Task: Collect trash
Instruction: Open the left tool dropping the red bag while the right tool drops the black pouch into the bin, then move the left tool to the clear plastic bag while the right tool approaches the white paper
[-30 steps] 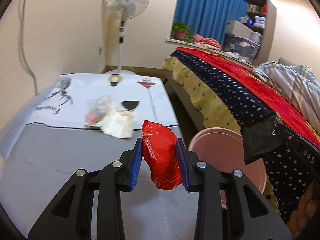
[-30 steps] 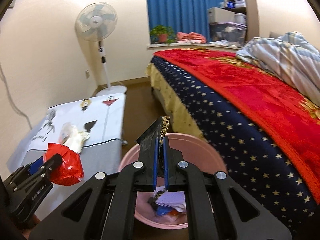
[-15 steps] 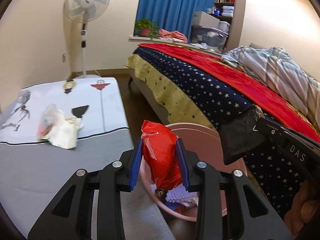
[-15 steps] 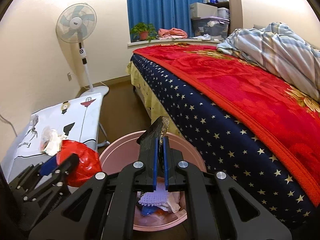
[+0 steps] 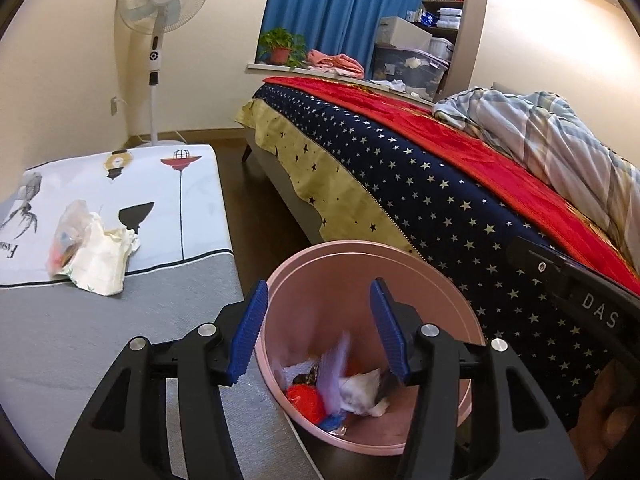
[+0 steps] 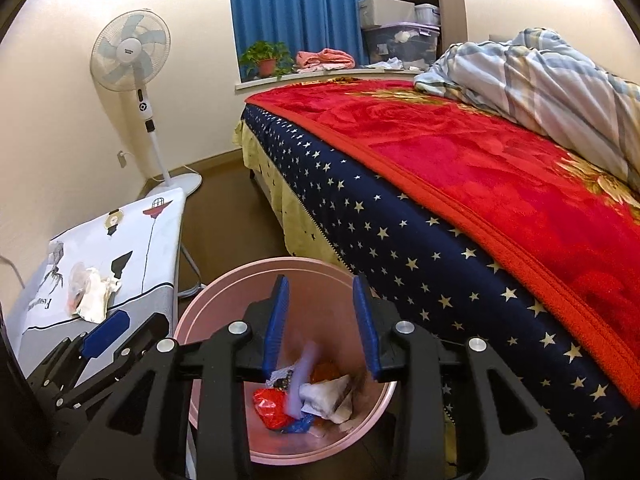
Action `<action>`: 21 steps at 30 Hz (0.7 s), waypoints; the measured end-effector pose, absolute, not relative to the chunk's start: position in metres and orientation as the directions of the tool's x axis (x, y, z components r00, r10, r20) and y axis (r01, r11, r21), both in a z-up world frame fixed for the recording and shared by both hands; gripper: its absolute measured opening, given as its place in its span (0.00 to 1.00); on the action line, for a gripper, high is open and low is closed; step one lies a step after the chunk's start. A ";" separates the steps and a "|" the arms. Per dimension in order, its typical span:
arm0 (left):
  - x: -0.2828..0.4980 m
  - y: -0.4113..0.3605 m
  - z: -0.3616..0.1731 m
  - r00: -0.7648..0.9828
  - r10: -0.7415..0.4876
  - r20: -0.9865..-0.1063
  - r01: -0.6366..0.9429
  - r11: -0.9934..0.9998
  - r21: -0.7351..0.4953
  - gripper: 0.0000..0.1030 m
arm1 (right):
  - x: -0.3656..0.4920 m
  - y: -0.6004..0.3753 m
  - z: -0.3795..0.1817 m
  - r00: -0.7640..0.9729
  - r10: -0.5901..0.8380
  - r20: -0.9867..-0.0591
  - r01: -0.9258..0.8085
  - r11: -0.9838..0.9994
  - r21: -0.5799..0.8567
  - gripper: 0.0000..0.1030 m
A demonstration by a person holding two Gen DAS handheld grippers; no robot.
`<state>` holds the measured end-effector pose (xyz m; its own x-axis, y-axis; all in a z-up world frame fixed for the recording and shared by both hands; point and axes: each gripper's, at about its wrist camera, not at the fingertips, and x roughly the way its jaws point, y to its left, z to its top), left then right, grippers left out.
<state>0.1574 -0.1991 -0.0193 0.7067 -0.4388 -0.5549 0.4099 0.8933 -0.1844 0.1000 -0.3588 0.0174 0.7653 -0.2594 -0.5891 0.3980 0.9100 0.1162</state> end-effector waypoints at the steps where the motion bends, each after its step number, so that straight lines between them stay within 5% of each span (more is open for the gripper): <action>1: 0.157 -0.198 -0.019 0.707 -0.437 -0.556 0.409 0.894 -0.182 0.51 | 0.100 -0.359 0.017 0.766 -0.256 -0.589 0.395 0.911 0.119 0.33; 21: 0.153 -0.094 -0.007 0.802 -0.260 -0.538 0.218 0.966 -0.142 0.45 | 0.121 -0.297 0.016 0.824 -0.063 -0.563 0.221 0.951 0.217 0.33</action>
